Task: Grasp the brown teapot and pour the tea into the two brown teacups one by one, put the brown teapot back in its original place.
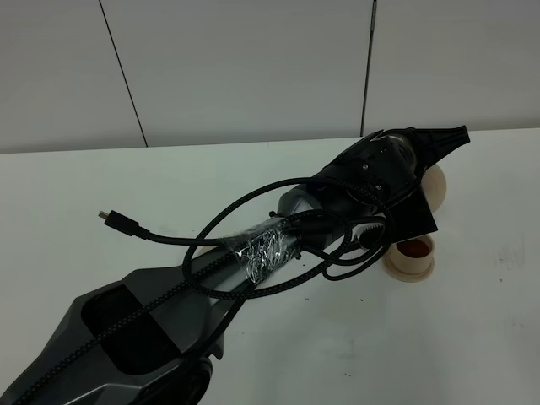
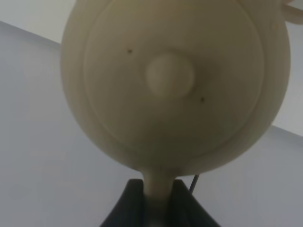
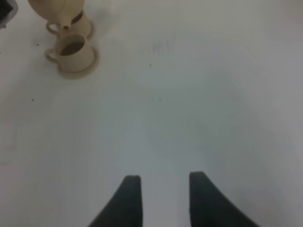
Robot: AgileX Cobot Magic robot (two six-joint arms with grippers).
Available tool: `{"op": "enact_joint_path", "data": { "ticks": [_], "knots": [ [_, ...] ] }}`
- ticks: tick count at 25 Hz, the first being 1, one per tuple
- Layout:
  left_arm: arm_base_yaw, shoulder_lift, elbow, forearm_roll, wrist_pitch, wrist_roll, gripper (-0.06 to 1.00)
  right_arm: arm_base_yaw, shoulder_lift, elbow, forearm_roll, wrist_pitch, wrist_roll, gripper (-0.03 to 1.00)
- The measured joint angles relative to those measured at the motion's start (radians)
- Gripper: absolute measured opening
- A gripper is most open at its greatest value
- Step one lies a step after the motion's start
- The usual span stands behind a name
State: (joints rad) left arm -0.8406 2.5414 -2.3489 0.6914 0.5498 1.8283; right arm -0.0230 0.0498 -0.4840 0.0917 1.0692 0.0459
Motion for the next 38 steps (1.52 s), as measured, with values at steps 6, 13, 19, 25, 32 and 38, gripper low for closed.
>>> {"op": "enact_joint_path", "data": {
  "ticks": [6, 13, 19, 25, 32, 38],
  "knots": [
    [0.0, 0.0, 0.0, 0.0, 0.0, 0.006, 0.17, 0.0, 0.0, 0.0, 0.0, 0.0, 0.0, 0.24],
    [0.0, 0.0, 0.0, 0.0, 0.01, 0.027, 0.17, 0.0, 0.0, 0.0, 0.0, 0.0, 0.0, 0.24],
    [0.0, 0.0, 0.0, 0.0, 0.011, 0.046, 0.17, 0.0, 0.0, 0.0, 0.0, 0.0, 0.0, 0.24],
    [0.0, 0.0, 0.0, -0.001, 0.011, 0.049, 0.17, 0.0, 0.0, 0.0, 0.0, 0.0, 0.0, 0.24],
    [0.0, 0.0, 0.0, -0.002, -0.002, 0.062, 0.17, 0.0, 0.0, 0.0, 0.0, 0.0, 0.0, 0.24],
    [0.0, 0.0, 0.0, -0.003, -0.002, 0.071, 0.17, 0.0, 0.0, 0.0, 0.0, 0.0, 0.0, 0.24]
  ]
}}
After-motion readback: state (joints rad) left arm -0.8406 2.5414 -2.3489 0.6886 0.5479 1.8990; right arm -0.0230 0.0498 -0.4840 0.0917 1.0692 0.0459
